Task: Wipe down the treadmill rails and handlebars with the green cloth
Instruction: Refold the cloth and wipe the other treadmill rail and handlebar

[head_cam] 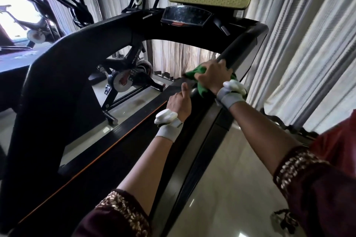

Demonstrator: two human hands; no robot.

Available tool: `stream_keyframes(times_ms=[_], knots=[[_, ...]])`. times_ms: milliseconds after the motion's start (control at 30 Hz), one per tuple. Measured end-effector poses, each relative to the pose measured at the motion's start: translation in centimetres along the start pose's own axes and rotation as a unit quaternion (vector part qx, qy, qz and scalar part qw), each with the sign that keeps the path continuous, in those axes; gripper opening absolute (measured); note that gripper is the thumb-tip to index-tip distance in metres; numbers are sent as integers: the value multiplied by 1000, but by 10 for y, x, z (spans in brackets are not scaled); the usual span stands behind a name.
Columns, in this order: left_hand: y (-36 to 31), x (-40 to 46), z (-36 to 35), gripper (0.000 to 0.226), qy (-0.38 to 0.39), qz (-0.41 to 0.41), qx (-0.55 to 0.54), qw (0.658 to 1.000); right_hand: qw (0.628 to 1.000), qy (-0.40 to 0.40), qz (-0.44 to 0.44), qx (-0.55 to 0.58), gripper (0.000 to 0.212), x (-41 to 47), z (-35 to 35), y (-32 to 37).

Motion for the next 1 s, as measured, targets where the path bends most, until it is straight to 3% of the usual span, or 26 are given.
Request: stream_keyframes(times_ms=[100, 267, 500, 633, 767, 867, 1000], knots=[[-5, 9, -3, 43, 10, -12, 11, 1000, 996, -16, -72, 46, 41, 15, 13, -21], [-25, 36, -18, 39, 16, 35, 61, 997, 997, -24, 50, 50, 39, -10, -2, -16], [-39, 54, -30, 37, 13, 44, 107, 993, 992, -59, 7, 113, 37, 4, 7, -34], [-44, 56, -28, 37, 8, 34, 118, 992, 991, -67, 47, 105, 44, -4, -5, -39], [-52, 60, -32, 38, 24, 23, 139, 990, 989, -62, 12, 135, 30, 29, 5, -57], [-60, 63, -35, 38, 42, -9, 164, 985, 986, -81, -23, 146, 35, 24, 6, -61], [-71, 68, -43, 36, 84, -32, 233, 968, 982, -104, 15, 160, 55, -11, -5, -58]])
Point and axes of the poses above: each hand's wrist, its own x-axis towards the middle knuckle, its own z-axis out of the back of the hand, y = z × x, the point moved 9 cm from there along x, towards the middle knuckle, and after that the axes turned 2 degrees about y, right-handed, at the moved point
